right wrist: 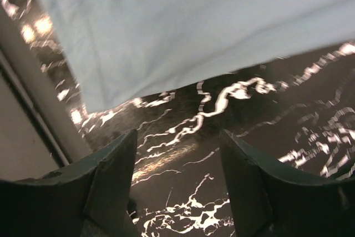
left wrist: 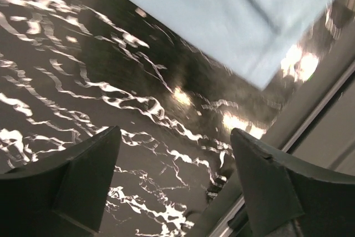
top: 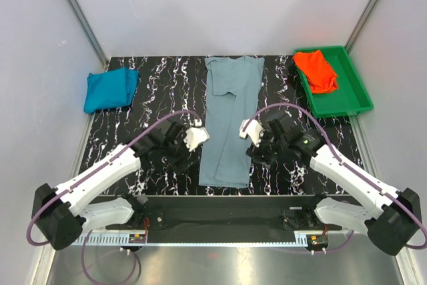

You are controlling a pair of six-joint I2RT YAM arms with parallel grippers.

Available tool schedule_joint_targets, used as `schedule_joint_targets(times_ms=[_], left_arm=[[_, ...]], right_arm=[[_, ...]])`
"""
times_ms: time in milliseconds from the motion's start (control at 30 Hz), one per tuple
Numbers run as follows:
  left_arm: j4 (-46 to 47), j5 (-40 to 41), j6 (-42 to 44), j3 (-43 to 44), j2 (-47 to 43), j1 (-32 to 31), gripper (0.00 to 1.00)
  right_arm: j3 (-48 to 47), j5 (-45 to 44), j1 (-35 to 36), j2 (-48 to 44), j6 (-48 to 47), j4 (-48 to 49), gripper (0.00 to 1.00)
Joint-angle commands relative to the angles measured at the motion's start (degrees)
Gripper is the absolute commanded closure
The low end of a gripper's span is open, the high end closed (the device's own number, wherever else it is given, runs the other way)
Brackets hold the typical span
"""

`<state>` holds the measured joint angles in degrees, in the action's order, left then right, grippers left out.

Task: Fold and stack the t-shirts
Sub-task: Fold the tshirt

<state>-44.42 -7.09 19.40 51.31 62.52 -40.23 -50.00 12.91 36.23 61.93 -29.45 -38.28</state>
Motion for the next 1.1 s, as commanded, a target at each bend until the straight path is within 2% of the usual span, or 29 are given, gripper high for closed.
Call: schedule_joint_targets(times_ms=[0, 267, 433, 767, 1067], left_arm=[[2.7, -0.4, 7.6, -2.5, 0.1, -1.6, 0.18], [6.2, -0.4, 15.2, -11.9, -3.3, -2.7, 0.30], [9.5, 0.6, 16.8, -16.2, -5.6, -2.8, 0.30], [14.8, -1.8, 14.9, -14.1, 0.9, -3.9, 0.33], [16.6, -1.7, 13.0, -12.5, 3.8, -5.6, 0.34]], right_arm=[[1.7, -1.7, 4.9, -0.3, -6.2, -1.6, 0.33], [8.4, -4.1, 15.6, 0.0, -9.7, 6.4, 0.36], [13.2, -4.2, 18.4, 0.0, -11.2, 10.2, 0.38], [15.0, -3.5, 19.7, 0.8, -11.3, 14.3, 0.40], [15.1, -1.6, 21.0, -0.1, -12.3, 11.5, 0.41]])
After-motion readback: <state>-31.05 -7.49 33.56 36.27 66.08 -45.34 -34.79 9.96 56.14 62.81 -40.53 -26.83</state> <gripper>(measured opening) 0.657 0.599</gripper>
